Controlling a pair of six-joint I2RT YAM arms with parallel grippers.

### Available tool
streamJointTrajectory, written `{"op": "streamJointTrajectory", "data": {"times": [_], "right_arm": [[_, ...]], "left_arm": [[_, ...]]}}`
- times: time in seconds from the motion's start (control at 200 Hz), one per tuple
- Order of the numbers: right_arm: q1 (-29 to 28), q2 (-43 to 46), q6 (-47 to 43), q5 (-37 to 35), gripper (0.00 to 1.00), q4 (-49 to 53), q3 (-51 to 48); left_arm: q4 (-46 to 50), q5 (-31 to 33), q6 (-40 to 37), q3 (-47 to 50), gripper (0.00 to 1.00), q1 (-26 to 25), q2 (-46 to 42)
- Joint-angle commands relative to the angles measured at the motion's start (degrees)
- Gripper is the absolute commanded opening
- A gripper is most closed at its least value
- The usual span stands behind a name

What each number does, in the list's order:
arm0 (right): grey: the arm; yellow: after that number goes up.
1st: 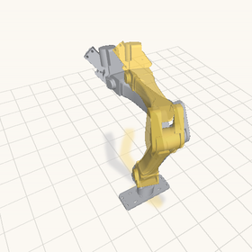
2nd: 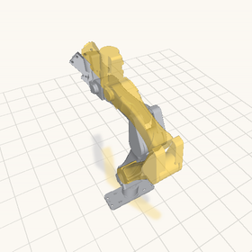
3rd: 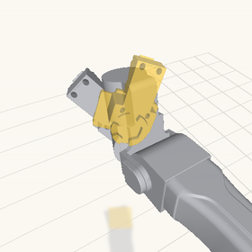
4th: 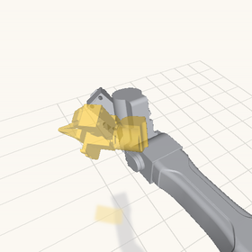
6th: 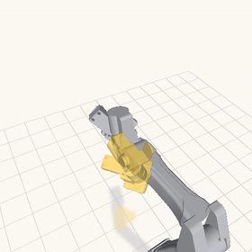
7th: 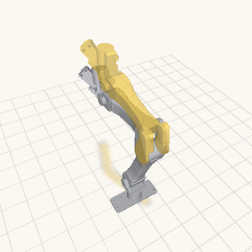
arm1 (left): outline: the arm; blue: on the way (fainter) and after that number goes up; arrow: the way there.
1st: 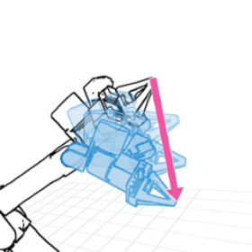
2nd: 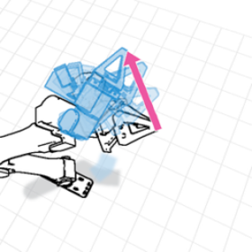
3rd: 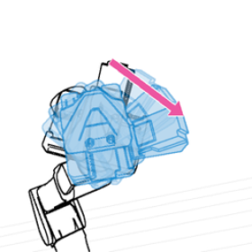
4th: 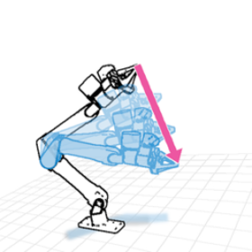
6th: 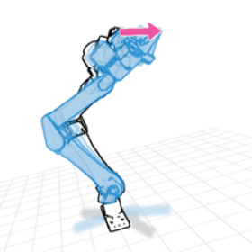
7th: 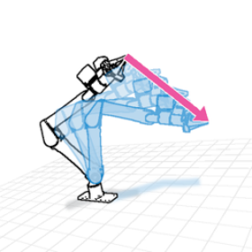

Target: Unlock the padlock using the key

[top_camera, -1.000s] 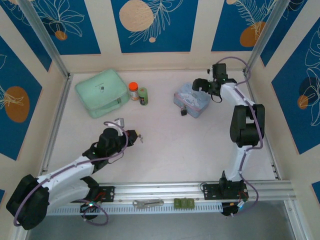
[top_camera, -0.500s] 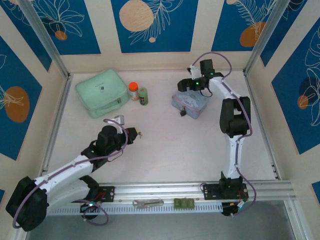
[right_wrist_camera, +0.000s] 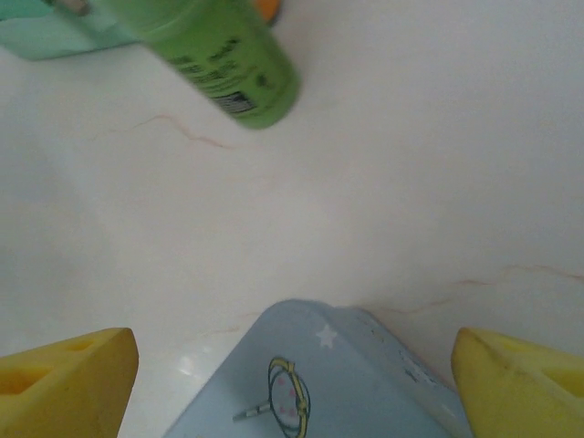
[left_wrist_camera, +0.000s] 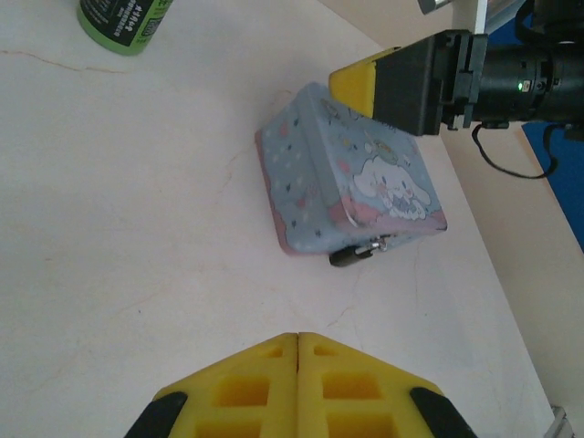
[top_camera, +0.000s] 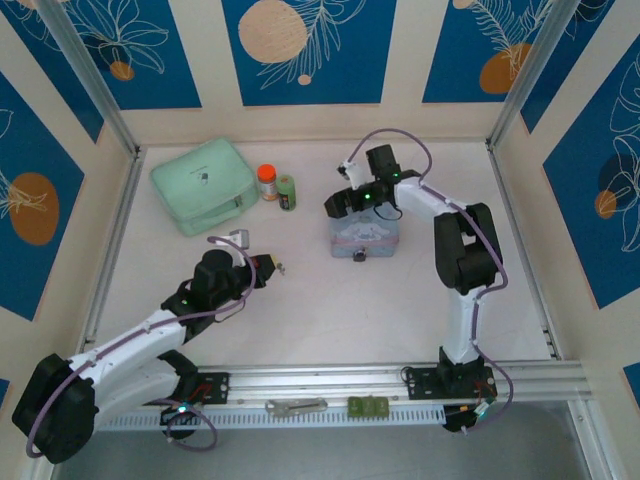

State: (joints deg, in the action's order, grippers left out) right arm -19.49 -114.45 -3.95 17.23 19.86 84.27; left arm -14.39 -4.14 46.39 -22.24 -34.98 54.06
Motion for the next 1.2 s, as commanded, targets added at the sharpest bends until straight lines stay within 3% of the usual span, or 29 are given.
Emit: {"op": "streamJointTrajectory", "data": {"times": [0.0,0.225,0.315,0.425,0.695,0.86,0.99,1.06,1.195], "right_arm": [[-2.2,3.9,3.7,2.0,0.9,-2.8,-4.4],[-6.4,14.3,6.2,-3.7,0.9,-5.1,-8.5],[-6.4,19.4,9.5,-10.2,0.92,-4.6,-11.4],[-4.6,25.3,12.8,-17.2,1.0,-3.4,-16.1],[3.6,30.6,16.2,-24.4,0.99,1.6,-24.3],[7.8,29.7,17.2,-19.6,1.0,-0.3,-28.2],[9.8,26.9,15.6,-8.8,0.97,-3.9,-30.5],[9.1,24.9,14.4,-4.7,0.93,-4.7,-30.1],[5.6,21.9,12.3,-3.6,0.88,-4.0,-27.1]], "left_arm": [[-2.4,-2.8,-1.2,-0.9,0.0,0.6,-0.1],[-4.9,-9.3,-4.2,-3.5,0.0,0.7,2.3],[-3.8,-10.5,-6.9,-5.5,0.0,1.0,3.1],[-0.5,-13.9,-10.8,-9.2,0.0,1.6,5.5],[-0.7,-21.7,-13.4,-16.1,0.0,2.9,12.6],[6.6,-24.1,-18.5,-22.4,0.0,2.7,16.3],[8.0,-25.0,-19.4,-24.6,0.0,2.7,17.1],[7.8,-25.1,-19.2,-24.5,0.0,2.7,17.0],[4.7,-24.6,-17.4,-22.4,0.0,2.7,16.0]]}}
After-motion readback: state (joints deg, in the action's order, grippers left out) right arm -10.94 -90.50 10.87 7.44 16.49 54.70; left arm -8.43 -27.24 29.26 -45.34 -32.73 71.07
